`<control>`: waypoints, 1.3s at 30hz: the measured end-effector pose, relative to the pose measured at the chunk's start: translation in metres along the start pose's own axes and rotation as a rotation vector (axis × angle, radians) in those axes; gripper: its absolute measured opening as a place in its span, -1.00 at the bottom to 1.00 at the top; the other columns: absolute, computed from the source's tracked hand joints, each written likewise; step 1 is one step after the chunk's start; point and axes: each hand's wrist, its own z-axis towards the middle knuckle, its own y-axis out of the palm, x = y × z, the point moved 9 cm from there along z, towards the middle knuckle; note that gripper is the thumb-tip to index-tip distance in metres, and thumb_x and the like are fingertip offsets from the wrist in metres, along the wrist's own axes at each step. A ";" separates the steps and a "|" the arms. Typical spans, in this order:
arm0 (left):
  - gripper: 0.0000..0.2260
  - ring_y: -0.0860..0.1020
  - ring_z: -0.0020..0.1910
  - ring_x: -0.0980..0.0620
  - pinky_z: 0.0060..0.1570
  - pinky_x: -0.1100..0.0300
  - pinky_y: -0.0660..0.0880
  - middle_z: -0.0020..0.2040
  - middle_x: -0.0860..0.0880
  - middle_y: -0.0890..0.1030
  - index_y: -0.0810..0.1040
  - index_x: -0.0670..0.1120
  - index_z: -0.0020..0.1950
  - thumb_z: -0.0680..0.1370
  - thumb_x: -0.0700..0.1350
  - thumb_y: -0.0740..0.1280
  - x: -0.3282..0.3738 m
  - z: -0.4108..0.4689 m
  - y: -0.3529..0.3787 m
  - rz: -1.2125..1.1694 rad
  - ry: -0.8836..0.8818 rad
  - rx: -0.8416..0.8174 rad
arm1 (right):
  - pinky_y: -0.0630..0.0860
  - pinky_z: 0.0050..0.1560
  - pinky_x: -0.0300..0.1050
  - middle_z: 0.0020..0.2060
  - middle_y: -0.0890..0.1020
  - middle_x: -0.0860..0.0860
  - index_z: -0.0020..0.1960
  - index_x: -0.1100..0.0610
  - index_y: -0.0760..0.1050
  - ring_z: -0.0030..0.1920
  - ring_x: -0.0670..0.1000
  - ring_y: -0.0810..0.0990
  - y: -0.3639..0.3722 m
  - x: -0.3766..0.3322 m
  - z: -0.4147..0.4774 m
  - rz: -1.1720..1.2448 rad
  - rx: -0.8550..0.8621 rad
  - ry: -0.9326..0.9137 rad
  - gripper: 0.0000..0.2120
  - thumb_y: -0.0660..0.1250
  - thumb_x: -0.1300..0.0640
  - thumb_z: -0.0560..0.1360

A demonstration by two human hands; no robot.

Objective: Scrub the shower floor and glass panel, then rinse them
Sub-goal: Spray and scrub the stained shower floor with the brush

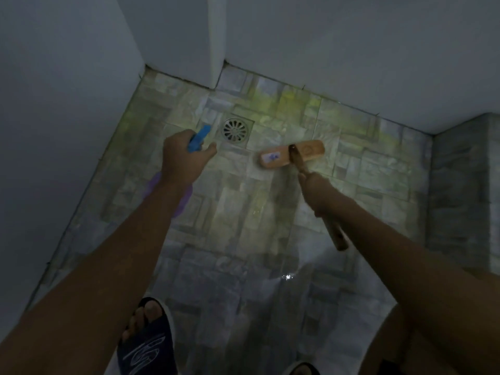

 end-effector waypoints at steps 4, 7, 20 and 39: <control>-0.74 0.46 -0.43 0.03 -0.37 0.04 0.48 -0.40 -0.14 0.55 0.51 -0.18 -0.34 0.38 -0.05 0.49 0.022 0.007 0.027 -0.062 0.030 -0.046 | 0.49 -0.29 0.00 -0.02 0.55 0.26 0.13 0.28 0.46 -0.09 0.16 0.55 -0.041 -0.058 0.047 0.088 0.056 -0.081 -0.79 0.09 0.21 0.66; -0.73 0.42 -0.45 0.03 -0.41 0.03 0.46 -0.44 -0.08 0.49 0.46 -0.11 -0.38 0.38 0.02 0.44 0.036 0.015 0.044 -0.055 0.035 -0.048 | 0.37 -0.30 -0.10 -0.21 0.45 0.05 0.23 0.32 0.44 -0.05 0.11 0.49 -0.034 -0.084 0.054 0.105 0.039 -0.080 -0.69 0.02 0.18 0.67; -0.77 0.52 -0.40 -0.07 -0.33 0.03 0.50 -0.36 -0.13 0.56 0.51 -0.18 -0.27 0.45 -0.04 0.43 0.052 0.055 0.034 -0.031 0.191 0.135 | 0.47 -0.38 -0.05 -0.22 0.48 0.18 -0.30 0.14 0.22 -0.31 0.14 0.51 -0.087 -0.083 0.096 0.301 0.138 -0.024 -0.68 0.06 0.33 0.61; -0.77 0.49 -0.41 -0.01 -0.33 0.16 0.44 -0.37 -0.11 0.54 0.51 -0.19 -0.26 0.47 -0.06 0.40 0.045 0.057 0.031 -0.017 0.182 0.133 | 0.56 -0.05 0.08 0.14 0.53 0.29 0.37 0.31 0.35 0.08 0.28 0.56 -0.032 -0.122 0.071 0.011 0.083 -0.213 -0.59 -0.05 0.08 0.70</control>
